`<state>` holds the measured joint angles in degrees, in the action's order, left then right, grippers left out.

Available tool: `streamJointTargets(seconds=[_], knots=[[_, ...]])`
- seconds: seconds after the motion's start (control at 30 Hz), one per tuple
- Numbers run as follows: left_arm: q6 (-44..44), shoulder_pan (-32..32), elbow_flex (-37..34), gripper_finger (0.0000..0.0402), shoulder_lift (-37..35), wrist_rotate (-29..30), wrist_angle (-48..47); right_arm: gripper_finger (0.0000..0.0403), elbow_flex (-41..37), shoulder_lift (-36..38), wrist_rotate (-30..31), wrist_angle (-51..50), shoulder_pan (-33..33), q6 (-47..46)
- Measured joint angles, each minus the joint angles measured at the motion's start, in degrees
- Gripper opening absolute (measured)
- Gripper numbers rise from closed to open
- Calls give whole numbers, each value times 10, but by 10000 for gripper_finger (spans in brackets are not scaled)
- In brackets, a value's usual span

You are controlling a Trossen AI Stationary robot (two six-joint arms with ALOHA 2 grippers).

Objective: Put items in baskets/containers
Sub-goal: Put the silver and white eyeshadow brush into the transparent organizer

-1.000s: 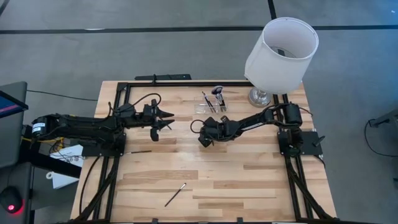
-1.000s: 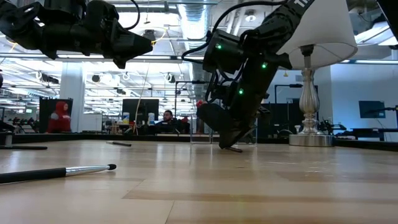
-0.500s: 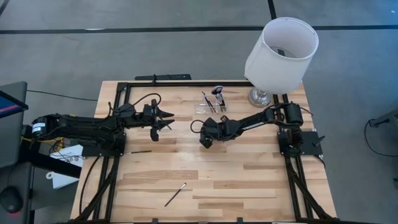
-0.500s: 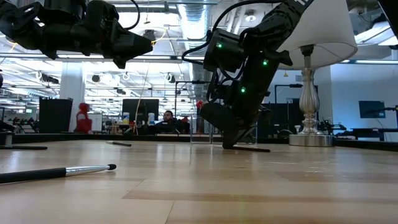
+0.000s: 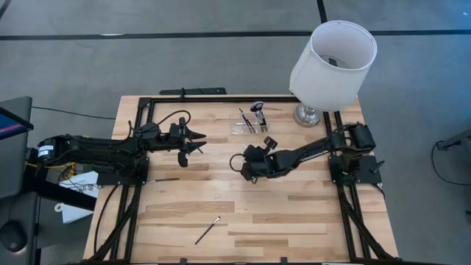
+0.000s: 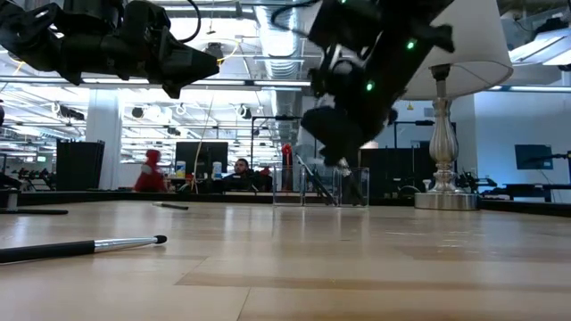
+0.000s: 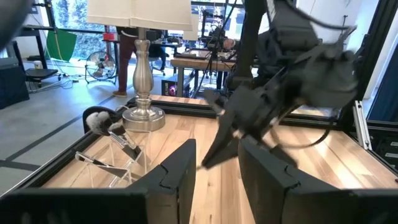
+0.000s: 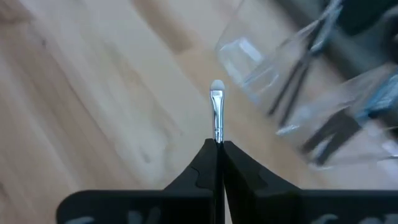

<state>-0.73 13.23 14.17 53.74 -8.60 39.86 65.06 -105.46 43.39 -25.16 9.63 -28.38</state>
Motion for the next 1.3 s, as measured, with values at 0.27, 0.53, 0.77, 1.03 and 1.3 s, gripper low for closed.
streamJointTargets(seconds=[0.27, 0.53, 0.77, 1.03, 1.3], knots=[[0, 0, 0, 117, 0, 0, 0, 2, -20, 27, 83, 98, 16, 69], [0, 0, 0, 117, 0, 0, 0, 1, -159, 28, -74, 467, -57, 202], [6, 0, 0, 117, 0, 0, 0, 1, -228, 28, -82, 748, -86, 313], [5, 0, 0, 117, 0, 0, 5, 1, -248, 19, -224, 927, -192, 331], [5, 0, 0, 117, 0, 0, 7, 1, -235, 11, -258, 911, -269, 314]])
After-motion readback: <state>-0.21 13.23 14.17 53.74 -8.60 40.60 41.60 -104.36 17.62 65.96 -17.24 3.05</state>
